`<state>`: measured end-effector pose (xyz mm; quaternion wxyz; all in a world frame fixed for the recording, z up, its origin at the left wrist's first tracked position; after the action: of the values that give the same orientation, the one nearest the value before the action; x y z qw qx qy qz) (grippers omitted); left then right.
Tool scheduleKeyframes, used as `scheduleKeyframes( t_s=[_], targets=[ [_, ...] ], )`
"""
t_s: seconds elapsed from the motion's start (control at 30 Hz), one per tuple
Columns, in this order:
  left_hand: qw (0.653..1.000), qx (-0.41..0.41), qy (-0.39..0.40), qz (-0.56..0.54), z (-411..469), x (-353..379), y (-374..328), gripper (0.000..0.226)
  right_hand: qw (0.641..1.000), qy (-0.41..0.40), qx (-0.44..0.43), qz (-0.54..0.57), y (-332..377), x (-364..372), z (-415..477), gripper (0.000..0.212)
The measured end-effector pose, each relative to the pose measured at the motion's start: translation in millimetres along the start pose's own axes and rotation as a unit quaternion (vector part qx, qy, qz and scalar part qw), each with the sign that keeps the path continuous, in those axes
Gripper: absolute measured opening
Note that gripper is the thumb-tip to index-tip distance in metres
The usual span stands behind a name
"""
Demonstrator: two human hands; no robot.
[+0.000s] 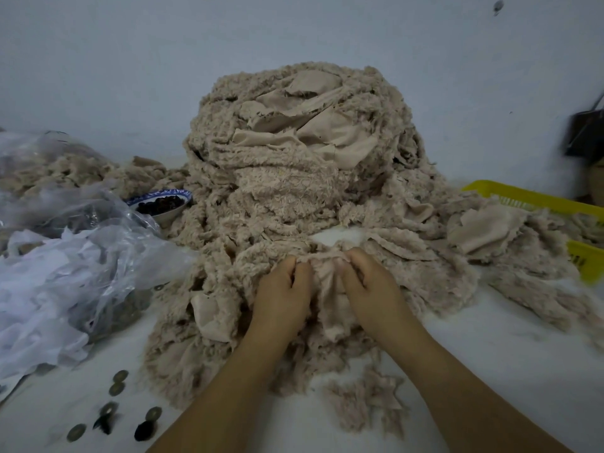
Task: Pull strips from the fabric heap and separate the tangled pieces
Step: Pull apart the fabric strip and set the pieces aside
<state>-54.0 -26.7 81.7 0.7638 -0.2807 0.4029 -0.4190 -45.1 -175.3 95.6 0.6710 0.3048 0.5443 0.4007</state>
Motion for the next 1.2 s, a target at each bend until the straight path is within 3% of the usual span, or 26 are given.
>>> scheduleKeyframes(
  t_s=[0.13, 0.3, 0.4, 0.47, 0.53, 0.6, 0.73, 0.83, 0.87, 0.97, 1.03, 1.2],
  targets=[
    [0.997, -0.018, 0.006, 0.072, 4, 3, 3, 0.038, 0.995, -0.024, 0.040, 0.087, 1, -3, -3, 0.037],
    [0.992, -0.087, -0.070, 0.064, 8, -29, 32, 0.040, 0.947, -0.195, 0.132, 0.220, -23, -57, 7, 0.033],
    [0.996, -0.052, -0.008, 0.068, 3, -13, 24, 0.027, 0.951, -0.148, 0.154, 0.224, -31, -50, 10, 0.027],
    [0.995, 0.014, 0.037, 0.096, 1, 0, 9, 0.013, 0.958, -0.107, 0.154, 0.219, -26, -37, 9, 0.025],
    [0.988, 0.109, 0.044, 0.103, 0, 3, -7, 0.031, 0.963, -0.084, 0.143, 0.212, -22, -29, 7, 0.029],
    [0.986, 0.150, 0.036, 0.063, -3, 2, -20, 0.044, 0.964, -0.065, 0.143, 0.217, -19, -26, 5, 0.029],
    [0.986, 0.059, 0.073, -0.141, -9, 16, -28, 0.046, 0.958, 0.010, 0.142, 0.249, -15, -14, 2, 0.027],
    [0.969, -0.010, 0.036, -0.246, -8, 20, -25, 0.008, 0.973, 0.039, 0.108, 0.201, -10, -7, -1, 0.028],
    [0.963, -0.037, 0.002, -0.265, -8, 17, -23, 0.005, 0.978, 0.050, 0.088, 0.181, -7, -5, -3, 0.028],
    [0.927, -0.102, -0.081, -0.350, -5, 7, -14, 0.018, 0.990, 0.103, 0.042, 0.091, -3, 5, -8, 0.033],
    [0.907, -0.133, -0.116, -0.383, -1, -1, -7, 0.023, 0.993, 0.116, 0.016, -0.028, -7, 12, -8, 0.033],
    [0.861, -0.202, -0.173, -0.433, 2, -16, 5, 0.026, 0.984, 0.047, -0.007, -0.169, -12, 2, 0, 0.016]
  ],
)
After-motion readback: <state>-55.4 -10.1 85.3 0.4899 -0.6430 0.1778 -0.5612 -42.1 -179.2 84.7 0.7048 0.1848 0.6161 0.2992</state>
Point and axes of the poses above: each hand's wrist, its own z-axis towards the middle knuckle, its own x-axis out of the palm, y = z × x, the point moved 5 cm from there along z, towards the middle knuckle, and after that the axes turned 15 degrees about x, right-handed, at the moved point
